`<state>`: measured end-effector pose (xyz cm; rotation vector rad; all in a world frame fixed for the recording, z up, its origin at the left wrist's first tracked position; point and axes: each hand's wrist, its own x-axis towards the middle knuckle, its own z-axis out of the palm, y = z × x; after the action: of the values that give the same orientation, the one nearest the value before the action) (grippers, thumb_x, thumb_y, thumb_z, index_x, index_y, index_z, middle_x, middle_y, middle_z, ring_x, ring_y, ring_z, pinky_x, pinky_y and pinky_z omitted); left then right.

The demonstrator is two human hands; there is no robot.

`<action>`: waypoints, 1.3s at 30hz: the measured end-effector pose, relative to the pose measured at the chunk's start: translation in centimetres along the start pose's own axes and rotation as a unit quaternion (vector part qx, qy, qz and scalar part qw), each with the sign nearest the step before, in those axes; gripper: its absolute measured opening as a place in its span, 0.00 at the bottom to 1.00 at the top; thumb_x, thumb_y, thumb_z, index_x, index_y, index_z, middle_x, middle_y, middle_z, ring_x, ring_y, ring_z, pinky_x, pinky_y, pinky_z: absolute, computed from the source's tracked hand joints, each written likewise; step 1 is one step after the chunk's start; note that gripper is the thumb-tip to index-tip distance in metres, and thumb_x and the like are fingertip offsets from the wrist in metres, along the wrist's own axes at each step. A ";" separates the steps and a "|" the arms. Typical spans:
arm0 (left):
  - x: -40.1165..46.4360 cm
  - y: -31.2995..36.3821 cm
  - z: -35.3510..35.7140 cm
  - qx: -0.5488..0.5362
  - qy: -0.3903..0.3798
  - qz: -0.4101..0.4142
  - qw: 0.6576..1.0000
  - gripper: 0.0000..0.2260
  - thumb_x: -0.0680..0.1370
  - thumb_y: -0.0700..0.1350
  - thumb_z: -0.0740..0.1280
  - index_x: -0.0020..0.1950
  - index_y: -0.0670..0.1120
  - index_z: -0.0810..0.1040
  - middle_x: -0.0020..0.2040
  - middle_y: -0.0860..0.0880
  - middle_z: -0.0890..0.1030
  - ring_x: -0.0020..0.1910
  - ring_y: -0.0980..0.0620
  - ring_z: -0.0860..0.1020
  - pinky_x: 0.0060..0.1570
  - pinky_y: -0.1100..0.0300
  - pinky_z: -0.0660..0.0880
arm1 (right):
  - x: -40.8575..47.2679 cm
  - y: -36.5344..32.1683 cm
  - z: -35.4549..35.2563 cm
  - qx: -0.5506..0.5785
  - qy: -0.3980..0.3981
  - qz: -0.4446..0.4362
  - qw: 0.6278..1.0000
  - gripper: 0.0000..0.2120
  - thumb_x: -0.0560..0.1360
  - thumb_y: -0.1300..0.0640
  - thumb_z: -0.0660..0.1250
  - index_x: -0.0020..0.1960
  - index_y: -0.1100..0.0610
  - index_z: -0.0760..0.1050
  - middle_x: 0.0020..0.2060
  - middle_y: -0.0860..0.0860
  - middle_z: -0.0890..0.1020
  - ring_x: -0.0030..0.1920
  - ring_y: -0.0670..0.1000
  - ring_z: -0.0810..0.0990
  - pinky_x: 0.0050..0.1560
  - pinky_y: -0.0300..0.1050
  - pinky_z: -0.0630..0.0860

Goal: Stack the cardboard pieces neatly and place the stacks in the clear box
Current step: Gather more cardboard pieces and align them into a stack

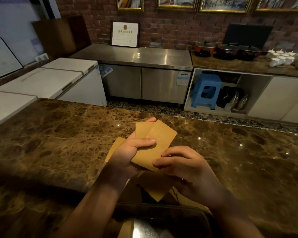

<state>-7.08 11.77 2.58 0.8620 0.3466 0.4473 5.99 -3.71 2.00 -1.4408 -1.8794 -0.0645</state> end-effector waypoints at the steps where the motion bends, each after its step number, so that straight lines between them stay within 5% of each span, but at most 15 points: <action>1: 0.0 0.0 0.1 0.003 -0.005 0.001 1.000 0.28 0.71 0.34 0.65 0.70 0.52 0.74 0.58 0.40 0.82 0.54 0.38 0.80 0.50 0.45 0.79 | -0.1 0.1 0.0 0.003 -0.005 0.000 1.000 0.14 0.75 0.61 0.73 0.59 0.50 0.82 0.60 0.47 0.81 0.63 0.46 0.77 0.55 0.50 0.77; 6: 0.2 -0.1 0.0 -0.028 0.031 -0.013 0.999 0.28 0.70 0.36 0.65 0.69 0.52 0.75 0.65 0.39 0.80 0.60 0.37 0.79 0.48 0.45 0.81 | -0.2 0.3 -0.6 0.076 0.012 0.006 0.997 0.04 0.74 0.61 0.72 0.48 0.58 0.81 0.61 0.48 0.82 0.65 0.49 0.78 0.54 0.40 0.78; 8: 0.1 -0.3 -0.2 -0.027 0.053 -0.010 0.998 0.29 0.69 0.36 0.66 0.70 0.53 0.74 0.66 0.40 0.79 0.61 0.36 0.79 0.49 0.43 0.80 | -0.6 0.3 -0.5 0.158 0.043 0.097 0.982 0.05 0.74 0.56 0.72 0.50 0.54 0.80 0.59 0.46 0.83 0.61 0.48 0.80 0.54 0.40 0.79; 12: -0.4 -0.7 -0.6 0.033 0.053 -0.017 0.998 0.28 0.69 0.37 0.69 0.66 0.58 0.79 0.60 0.42 0.83 0.51 0.40 0.84 0.41 0.46 0.82 | -0.5 0.3 -0.5 0.470 0.143 0.395 0.777 0.17 0.69 0.49 0.74 0.57 0.49 0.81 0.51 0.56 0.87 0.50 0.55 0.86 0.43 0.45 0.83; 15: -0.6 -1.0 -0.6 0.133 0.043 -0.059 0.988 0.28 0.67 0.37 0.73 0.61 0.64 0.80 0.59 0.44 0.82 0.51 0.39 0.83 0.42 0.47 0.82 | 0.5 0.6 -1.1 0.508 0.154 0.461 0.711 0.07 0.72 0.50 0.73 0.50 0.46 0.85 0.47 0.54 0.88 0.47 0.55 0.87 0.40 0.48 0.84; 19: -0.4 -1.6 -0.5 0.187 0.012 -0.090 0.978 0.24 0.69 0.42 0.73 0.60 0.65 0.80 0.56 0.48 0.85 0.50 0.44 0.85 0.43 0.50 0.81 | 1.7 1.0 -1.6 0.480 0.133 0.495 0.712 0.08 0.77 0.58 0.70 0.56 0.54 0.81 0.46 0.54 0.88 0.45 0.54 0.88 0.36 0.43 0.83; 21: -0.1 -1.8 -0.1 0.144 0.054 -0.069 0.986 0.16 0.73 0.49 0.72 0.59 0.64 0.81 0.57 0.46 0.85 0.49 0.43 0.85 0.40 0.50 0.80 | 1.9 1.2 -1.3 0.486 0.178 0.495 0.698 0.07 0.78 0.61 0.68 0.56 0.55 0.79 0.46 0.56 0.88 0.45 0.55 0.88 0.38 0.45 0.84; 23: 0.1 -2.1 0.1 0.068 0.113 -0.022 0.991 0.13 0.77 0.57 0.67 0.60 0.62 0.81 0.60 0.43 0.83 0.50 0.41 0.84 0.41 0.48 0.80 | 2.1 1.2 -0.9 0.508 0.248 0.494 0.661 0.07 0.79 0.62 0.66 0.55 0.55 0.79 0.46 0.57 0.88 0.46 0.56 0.88 0.39 0.48 0.85; 26: 0.2 -2.3 0.8 -0.001 0.163 0.068 0.984 0.21 0.70 0.63 0.69 0.61 0.61 0.81 0.57 0.42 0.84 0.52 0.41 0.84 0.43 0.46 0.81 | 2.6 0.7 0.0 0.545 0.310 0.505 0.593 0.07 0.80 0.62 0.65 0.56 0.55 0.78 0.45 0.57 0.88 0.45 0.56 0.88 0.36 0.49 0.84; 29: 0.1 -2.5 1.5 0.014 0.176 0.161 0.971 0.21 0.69 0.56 0.76 0.61 0.62 0.80 0.50 0.47 0.86 0.48 0.45 0.86 0.39 0.51 0.82 | 3.1 -0.4 1.3 0.560 0.323 0.529 0.549 0.08 0.79 0.61 0.67 0.58 0.57 0.76 0.43 0.58 0.88 0.41 0.57 0.88 0.32 0.48 0.83; 32: 0.0 -2.6 1.8 0.023 0.178 0.232 0.956 0.21 0.73 0.45 0.70 0.63 0.62 0.77 0.54 0.47 0.85 0.49 0.48 0.84 0.42 0.54 0.81 | 3.2 -1.4 2.0 0.582 0.310 0.528 0.535 0.08 0.79 0.60 0.67 0.57 0.57 0.76 0.40 0.58 0.88 0.37 0.57 0.88 0.30 0.47 0.82; 37: 0.5 -2.1 2.9 -0.031 0.176 0.324 0.929 0.20 0.77 0.56 0.63 0.68 0.55 0.75 0.53 0.44 0.83 0.53 0.44 0.81 0.46 0.53 0.80 | 2.7 -2.8 2.8 0.588 0.282 0.520 0.552 0.10 0.78 0.58 0.68 0.59 0.56 0.76 0.43 0.58 0.88 0.42 0.58 0.88 0.33 0.48 0.82; 39: 0.6 -2.5 3.4 0.001 0.175 0.349 0.921 0.20 0.77 0.59 0.65 0.67 0.58 0.75 0.53 0.45 0.83 0.54 0.44 0.82 0.47 0.54 0.80 | 2.7 -2.9 3.0 0.599 0.289 0.524 0.531 0.12 0.79 0.58 0.68 0.61 0.57 0.76 0.46 0.59 0.88 0.42 0.58 0.88 0.34 0.48 0.82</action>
<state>-4.42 8.44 2.63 0.8932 0.3584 1.2765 1.70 -1.16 2.55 -0.9819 -0.0024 1.0031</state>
